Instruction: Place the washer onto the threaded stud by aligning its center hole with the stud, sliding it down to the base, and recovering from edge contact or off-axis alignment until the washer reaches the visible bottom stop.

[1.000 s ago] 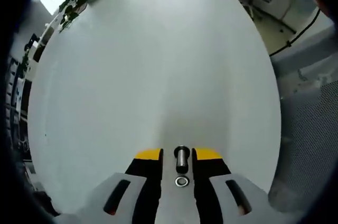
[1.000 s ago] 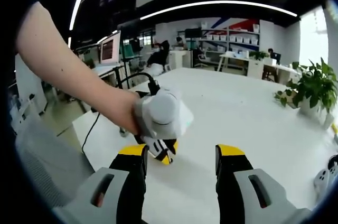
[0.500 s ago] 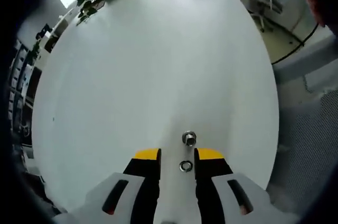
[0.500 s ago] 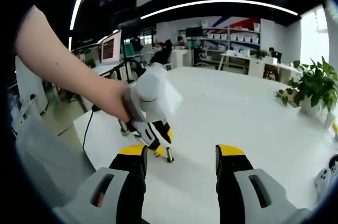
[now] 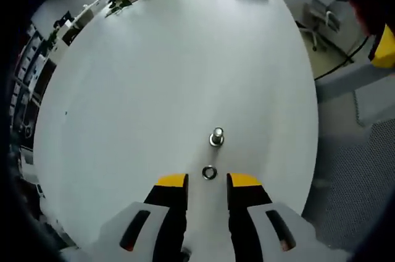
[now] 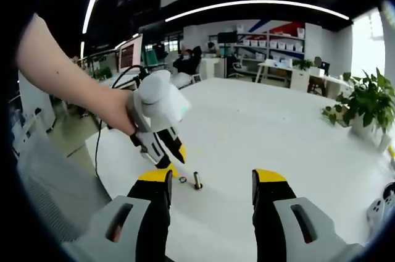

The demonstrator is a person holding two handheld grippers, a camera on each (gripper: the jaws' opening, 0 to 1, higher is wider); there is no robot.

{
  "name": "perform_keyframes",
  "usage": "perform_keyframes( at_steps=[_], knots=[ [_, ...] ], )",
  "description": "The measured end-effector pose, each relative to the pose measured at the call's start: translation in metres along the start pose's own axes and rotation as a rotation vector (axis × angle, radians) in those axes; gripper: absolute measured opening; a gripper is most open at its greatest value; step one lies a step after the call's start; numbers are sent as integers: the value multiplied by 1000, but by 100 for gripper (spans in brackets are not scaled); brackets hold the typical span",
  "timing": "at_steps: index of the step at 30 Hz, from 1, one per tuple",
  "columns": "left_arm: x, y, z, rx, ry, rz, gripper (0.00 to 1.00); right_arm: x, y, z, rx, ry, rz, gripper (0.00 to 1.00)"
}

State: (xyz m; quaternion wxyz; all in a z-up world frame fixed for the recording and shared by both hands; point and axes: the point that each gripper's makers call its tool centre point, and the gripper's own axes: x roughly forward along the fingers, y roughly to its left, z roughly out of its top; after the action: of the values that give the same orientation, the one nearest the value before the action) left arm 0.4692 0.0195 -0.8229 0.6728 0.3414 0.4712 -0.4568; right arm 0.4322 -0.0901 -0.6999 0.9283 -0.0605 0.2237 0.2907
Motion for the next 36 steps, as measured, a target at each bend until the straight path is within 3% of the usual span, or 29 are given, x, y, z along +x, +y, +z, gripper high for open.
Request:
perform_keyframes(
  at_steps=[11, 21, 36],
  knots=[
    [-3, -23, -25, -45, 3, -34, 22, 0, -1, 0, -5, 3, -7, 55],
    [7, -45, -48, -48, 45, -61, 22, 0, 0, -1, -14, 8, -5, 55],
    [17, -53, -59, -81, 34, -42, 23, 1, 0, -2, -22, 13, -8, 55]
  ],
)
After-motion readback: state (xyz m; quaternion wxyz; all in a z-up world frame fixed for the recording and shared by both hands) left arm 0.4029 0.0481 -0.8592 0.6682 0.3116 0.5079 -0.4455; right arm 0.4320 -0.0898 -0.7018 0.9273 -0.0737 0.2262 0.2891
